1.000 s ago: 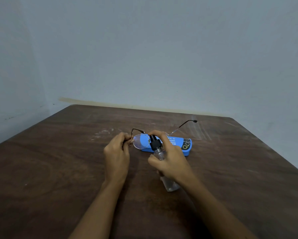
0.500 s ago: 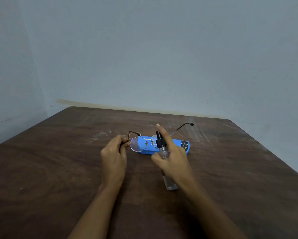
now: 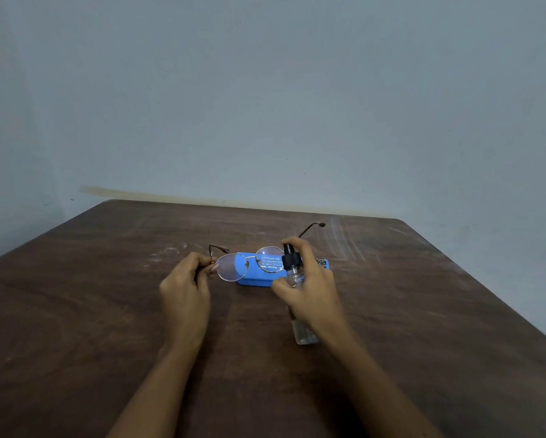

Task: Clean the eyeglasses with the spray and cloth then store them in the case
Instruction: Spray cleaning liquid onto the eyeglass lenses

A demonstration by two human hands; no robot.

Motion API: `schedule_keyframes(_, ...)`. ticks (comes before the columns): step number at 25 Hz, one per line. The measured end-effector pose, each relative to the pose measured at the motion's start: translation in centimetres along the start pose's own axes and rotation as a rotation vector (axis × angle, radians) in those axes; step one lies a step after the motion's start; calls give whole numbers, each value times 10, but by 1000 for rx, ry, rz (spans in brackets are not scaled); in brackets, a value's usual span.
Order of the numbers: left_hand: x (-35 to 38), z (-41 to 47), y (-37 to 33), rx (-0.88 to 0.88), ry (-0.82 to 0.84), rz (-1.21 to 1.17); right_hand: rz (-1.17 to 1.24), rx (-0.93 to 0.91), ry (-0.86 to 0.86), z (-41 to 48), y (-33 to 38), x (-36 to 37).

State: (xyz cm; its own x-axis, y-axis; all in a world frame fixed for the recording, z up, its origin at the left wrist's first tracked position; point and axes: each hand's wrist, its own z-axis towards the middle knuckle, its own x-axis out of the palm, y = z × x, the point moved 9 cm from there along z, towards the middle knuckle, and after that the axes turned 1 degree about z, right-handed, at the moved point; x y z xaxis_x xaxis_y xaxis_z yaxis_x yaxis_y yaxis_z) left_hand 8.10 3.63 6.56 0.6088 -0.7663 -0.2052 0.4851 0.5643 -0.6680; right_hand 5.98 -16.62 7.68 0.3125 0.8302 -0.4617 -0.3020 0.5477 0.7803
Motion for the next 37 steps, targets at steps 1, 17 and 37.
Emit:
schedule_keyframes(1, 0, 0, 0, 1, -1, 3, 5, 2, -2, 0, 0, 0)
schedule_keyframes(17, 0, 0, 1, 0, -5, 17, 51, 14, 16, 2, -5, 0)
schedule_keyframes(37, -5, 2, 9, -166, -11, -56, 145, -157, 15, -4, 16, 3)
